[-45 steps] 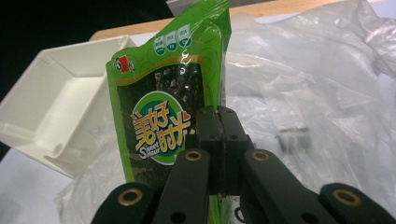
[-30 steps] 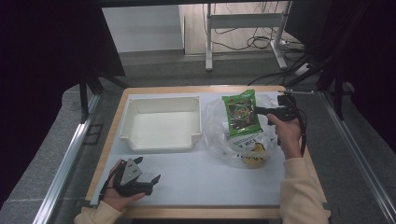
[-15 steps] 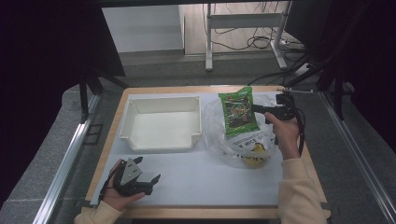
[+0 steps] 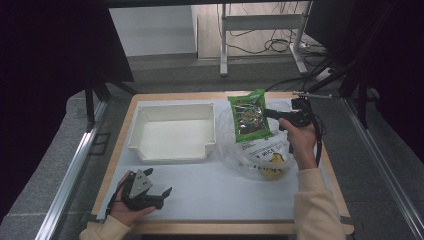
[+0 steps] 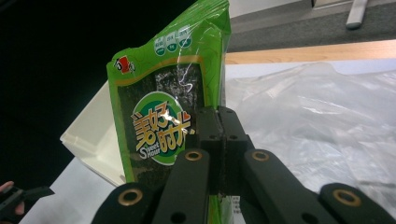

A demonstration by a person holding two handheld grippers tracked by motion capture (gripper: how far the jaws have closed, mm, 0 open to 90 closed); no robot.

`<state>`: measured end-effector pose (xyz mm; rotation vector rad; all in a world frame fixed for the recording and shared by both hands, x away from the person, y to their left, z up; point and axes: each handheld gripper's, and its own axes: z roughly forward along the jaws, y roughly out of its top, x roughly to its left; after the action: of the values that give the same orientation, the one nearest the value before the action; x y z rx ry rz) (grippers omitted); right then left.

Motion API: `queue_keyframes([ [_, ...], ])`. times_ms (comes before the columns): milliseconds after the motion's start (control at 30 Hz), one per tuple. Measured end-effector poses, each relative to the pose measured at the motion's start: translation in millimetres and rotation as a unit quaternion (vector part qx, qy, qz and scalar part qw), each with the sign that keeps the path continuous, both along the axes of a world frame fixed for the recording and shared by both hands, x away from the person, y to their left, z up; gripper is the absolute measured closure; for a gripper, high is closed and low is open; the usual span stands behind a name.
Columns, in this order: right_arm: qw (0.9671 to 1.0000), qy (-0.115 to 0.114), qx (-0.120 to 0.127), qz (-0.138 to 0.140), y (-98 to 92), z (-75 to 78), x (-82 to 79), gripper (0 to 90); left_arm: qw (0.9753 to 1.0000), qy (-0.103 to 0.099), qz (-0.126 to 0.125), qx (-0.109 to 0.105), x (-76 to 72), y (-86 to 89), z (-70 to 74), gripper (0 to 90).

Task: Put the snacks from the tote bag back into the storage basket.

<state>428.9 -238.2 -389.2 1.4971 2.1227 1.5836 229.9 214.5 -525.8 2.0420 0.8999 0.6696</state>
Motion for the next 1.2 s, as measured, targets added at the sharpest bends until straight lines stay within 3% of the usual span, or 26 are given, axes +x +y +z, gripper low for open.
queue_keyframes([
  [367,0.9998,-0.003,0.015,0.016,12.5,1.4,1.7,89.7,1.0000,0.001,0.000,0.000,0.0,0.3,0.0,10.5],
  [767,0.9992,-0.006,0.014,0.037,31.7,4.9,3.2,89.7,1.0000,0.001,0.001,-0.001,-0.1,0.5,0.2,10.5],
  [1200,0.9990,-0.005,0.018,0.041,47.3,3.5,7.2,89.7,1.0000,0.002,0.000,0.003,0.1,1.0,0.3,10.5],
])
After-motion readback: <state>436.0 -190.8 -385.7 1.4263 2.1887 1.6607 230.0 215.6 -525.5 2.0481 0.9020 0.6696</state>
